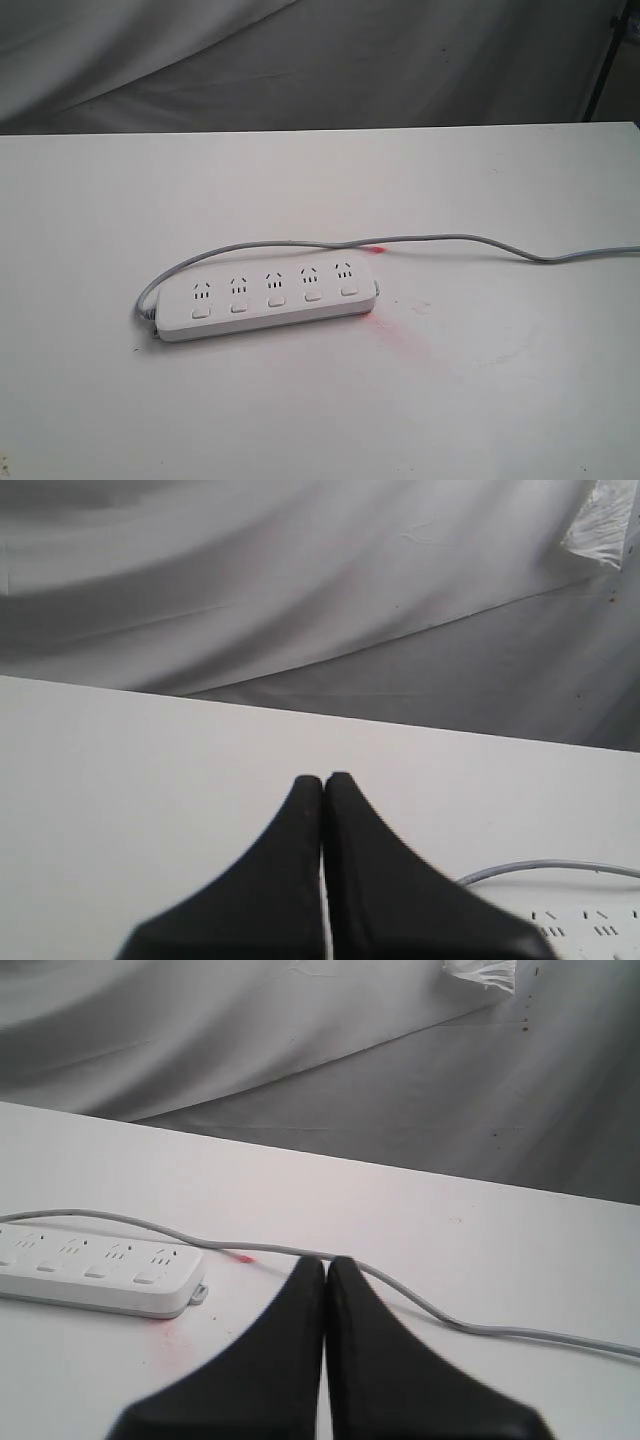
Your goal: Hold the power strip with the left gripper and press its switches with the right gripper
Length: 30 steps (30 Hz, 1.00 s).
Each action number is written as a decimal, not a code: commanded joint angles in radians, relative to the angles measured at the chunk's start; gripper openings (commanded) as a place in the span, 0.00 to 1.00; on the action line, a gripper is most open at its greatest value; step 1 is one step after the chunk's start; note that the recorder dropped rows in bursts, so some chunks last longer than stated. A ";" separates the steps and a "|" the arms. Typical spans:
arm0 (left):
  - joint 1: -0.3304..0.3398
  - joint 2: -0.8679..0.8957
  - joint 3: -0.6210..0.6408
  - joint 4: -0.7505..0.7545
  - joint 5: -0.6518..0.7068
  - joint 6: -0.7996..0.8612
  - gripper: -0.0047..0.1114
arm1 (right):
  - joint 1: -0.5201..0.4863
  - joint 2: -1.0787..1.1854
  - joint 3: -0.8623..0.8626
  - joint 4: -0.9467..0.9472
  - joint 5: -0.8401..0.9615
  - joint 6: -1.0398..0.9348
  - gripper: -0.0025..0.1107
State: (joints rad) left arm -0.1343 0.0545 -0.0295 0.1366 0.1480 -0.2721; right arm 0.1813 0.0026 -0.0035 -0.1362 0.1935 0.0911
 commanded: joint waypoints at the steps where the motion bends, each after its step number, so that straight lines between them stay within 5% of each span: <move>1: 0.003 0.155 -0.131 -0.006 -0.008 -0.003 0.04 | -0.006 -0.003 0.004 0.001 0.002 -0.005 0.02; 8: 0.003 0.285 -0.201 -0.006 -0.148 -0.003 0.04 | -0.006 -0.003 0.004 0.001 0.002 -0.005 0.02; 30: 0.003 0.282 -0.209 0.004 -0.165 -0.016 0.04 | -0.006 -0.003 0.004 0.001 0.002 -0.005 0.02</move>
State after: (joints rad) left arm -0.1343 0.3334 -0.2248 0.1404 0.0000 -0.2721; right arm 0.1813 0.0026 -0.0035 -0.1362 0.1935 0.0911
